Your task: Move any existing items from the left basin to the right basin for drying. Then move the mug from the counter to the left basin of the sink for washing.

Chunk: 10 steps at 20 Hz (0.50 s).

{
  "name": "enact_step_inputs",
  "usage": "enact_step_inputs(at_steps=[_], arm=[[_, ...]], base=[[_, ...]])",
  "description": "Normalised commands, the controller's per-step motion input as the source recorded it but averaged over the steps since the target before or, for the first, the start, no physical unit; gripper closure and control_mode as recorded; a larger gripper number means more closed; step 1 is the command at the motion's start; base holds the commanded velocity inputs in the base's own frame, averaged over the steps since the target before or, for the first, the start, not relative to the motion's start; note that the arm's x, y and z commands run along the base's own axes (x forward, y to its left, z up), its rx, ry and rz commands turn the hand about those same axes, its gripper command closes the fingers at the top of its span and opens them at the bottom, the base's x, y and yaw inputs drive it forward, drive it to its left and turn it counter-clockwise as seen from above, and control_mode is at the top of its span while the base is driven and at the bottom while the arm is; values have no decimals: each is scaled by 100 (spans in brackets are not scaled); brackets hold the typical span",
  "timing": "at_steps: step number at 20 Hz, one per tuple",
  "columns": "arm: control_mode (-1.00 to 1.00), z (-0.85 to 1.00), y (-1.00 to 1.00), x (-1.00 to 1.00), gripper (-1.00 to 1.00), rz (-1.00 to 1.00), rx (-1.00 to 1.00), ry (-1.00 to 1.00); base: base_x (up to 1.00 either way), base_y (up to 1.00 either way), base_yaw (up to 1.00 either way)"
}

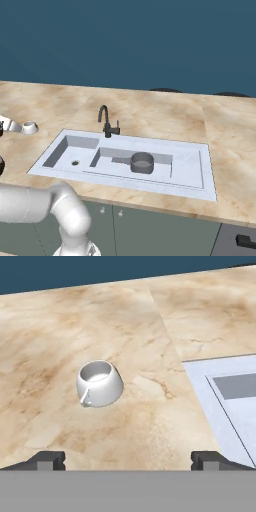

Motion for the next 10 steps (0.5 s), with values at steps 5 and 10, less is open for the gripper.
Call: enact_step_inputs(at_steps=[5, 10], arm=[[-100, -6, 0, 0, -100, 0, 0, 0], [-100, -8, 3, 1, -100, 0, 0, 0]], base=[[0, 0, 0], [0, 0, 0]])
